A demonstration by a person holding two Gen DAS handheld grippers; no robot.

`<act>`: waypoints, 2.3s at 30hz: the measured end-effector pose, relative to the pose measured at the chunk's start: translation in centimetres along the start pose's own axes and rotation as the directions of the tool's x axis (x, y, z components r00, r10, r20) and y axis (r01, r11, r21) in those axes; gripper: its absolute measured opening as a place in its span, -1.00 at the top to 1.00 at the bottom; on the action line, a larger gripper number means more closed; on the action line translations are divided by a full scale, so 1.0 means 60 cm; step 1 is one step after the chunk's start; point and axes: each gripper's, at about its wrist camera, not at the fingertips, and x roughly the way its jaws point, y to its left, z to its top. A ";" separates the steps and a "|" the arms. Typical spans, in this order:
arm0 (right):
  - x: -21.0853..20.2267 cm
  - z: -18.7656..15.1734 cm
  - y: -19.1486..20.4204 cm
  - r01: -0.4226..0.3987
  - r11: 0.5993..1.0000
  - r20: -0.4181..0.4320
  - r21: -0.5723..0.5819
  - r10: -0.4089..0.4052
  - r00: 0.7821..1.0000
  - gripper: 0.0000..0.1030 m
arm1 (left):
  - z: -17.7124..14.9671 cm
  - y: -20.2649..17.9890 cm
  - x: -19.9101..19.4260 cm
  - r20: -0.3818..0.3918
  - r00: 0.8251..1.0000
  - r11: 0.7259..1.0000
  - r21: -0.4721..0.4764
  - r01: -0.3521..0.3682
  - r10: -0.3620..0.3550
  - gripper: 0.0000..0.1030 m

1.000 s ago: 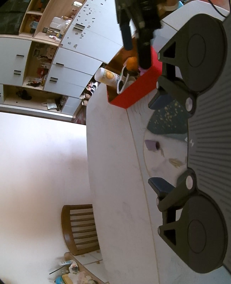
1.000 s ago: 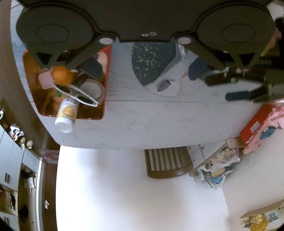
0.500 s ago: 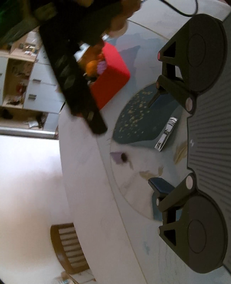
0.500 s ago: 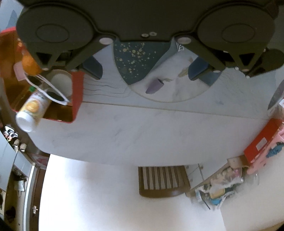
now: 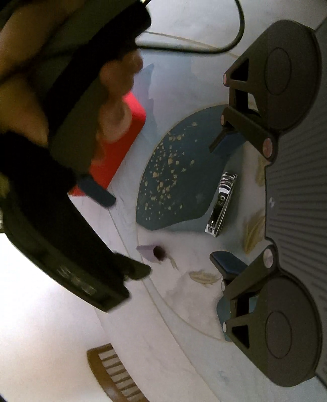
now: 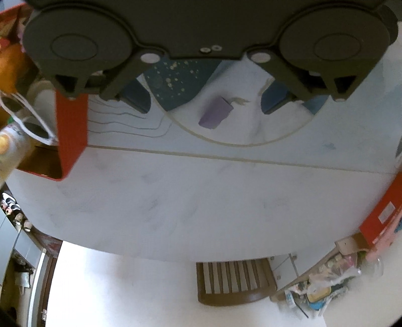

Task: Organize rigid objects
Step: 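Grasp the silver nail clipper with the left tool while the right tool grasps the purple cylinder, then carry the nail clipper with the left tool while the right tool carries the purple cylinder to the box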

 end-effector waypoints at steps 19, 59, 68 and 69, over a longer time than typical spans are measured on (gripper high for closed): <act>0.045 0.004 0.025 0.027 0.998 -0.029 -0.060 -0.029 0.999 0.31 | -0.003 0.010 -0.006 0.059 0.998 0.999 -0.021 0.035 -0.034 -0.18; -0.141 -0.175 -0.043 -0.049 0.998 0.016 -0.049 0.050 0.999 0.65 | -0.001 -0.017 -0.024 -0.078 0.992 0.970 -0.211 -0.117 0.103 0.66; -0.179 -0.188 -0.090 -0.082 0.995 0.060 -0.056 0.085 0.995 0.65 | 0.007 -0.041 -0.016 -0.106 0.977 0.944 -0.256 -0.208 0.186 0.79; -0.184 -0.188 -0.095 -0.084 0.995 0.067 -0.060 0.088 0.994 0.65 | 0.009 -0.042 -0.017 -0.106 0.975 0.940 -0.263 -0.216 0.194 0.79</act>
